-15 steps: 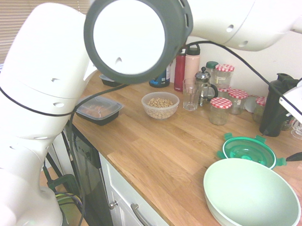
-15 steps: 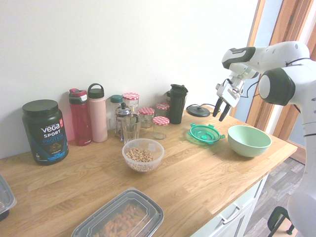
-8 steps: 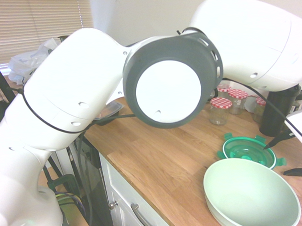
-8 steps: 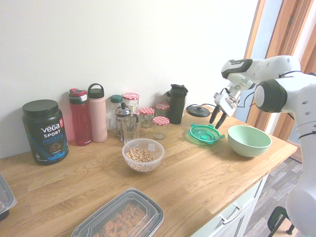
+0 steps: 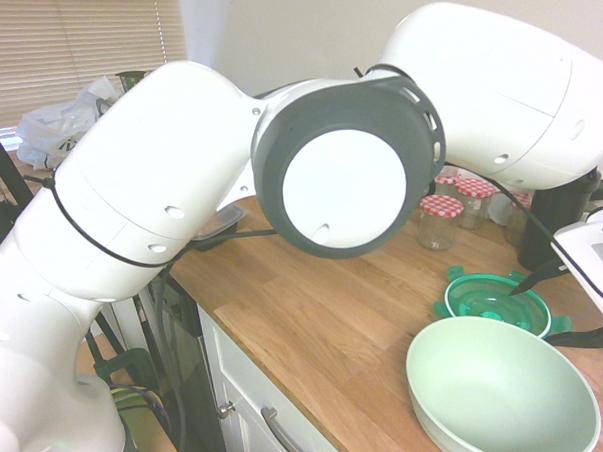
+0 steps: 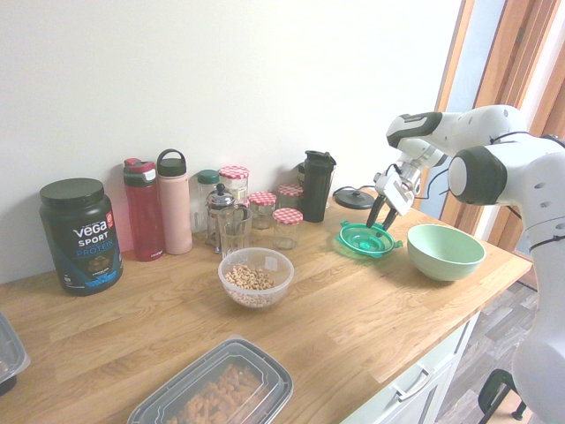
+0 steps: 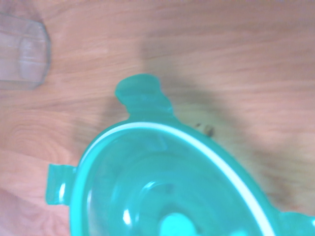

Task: Cover the lid of food container

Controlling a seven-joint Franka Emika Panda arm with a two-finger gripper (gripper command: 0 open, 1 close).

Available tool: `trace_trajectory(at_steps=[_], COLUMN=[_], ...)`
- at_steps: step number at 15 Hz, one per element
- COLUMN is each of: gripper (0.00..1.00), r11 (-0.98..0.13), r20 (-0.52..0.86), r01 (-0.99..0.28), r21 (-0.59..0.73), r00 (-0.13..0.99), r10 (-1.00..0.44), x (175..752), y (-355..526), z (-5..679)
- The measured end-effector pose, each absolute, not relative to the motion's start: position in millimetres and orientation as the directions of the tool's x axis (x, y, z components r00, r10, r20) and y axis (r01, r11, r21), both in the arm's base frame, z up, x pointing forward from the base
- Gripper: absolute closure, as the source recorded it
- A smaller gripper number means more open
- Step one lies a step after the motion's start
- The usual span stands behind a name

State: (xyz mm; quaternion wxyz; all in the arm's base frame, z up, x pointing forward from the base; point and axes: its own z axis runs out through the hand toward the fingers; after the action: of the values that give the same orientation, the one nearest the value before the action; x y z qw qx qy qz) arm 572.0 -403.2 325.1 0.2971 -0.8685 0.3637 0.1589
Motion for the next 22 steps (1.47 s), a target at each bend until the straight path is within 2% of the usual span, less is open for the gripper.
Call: trace_trajectory(at_steps=[4, 8, 11, 12, 17, 22], gripper=[0.00, 0.00, 0.00, 1.00, 1.00, 1.00], r11=[-0.524, -0.508, -0.456, -0.447, -0.432, -0.365], r20=[-0.606, -0.616, -0.619, -0.619, -0.622, -0.638], r01=[-0.776, -0.782, -0.788, -0.790, -0.798, -0.833], r21=[-0.350, -0.362, -0.414, -0.420, -0.421, -0.415], r00=[0.615, 0.610, 0.611, 0.610, 0.600, 0.553], r10=[-0.505, -0.499, -0.494, -0.494, -0.503, -0.537], x=[561, 559, 559, 558, 557, 553], y=[-394, -394, -395, -396, -396, -403], z=[316, 313, 309, 308, 307, 298])
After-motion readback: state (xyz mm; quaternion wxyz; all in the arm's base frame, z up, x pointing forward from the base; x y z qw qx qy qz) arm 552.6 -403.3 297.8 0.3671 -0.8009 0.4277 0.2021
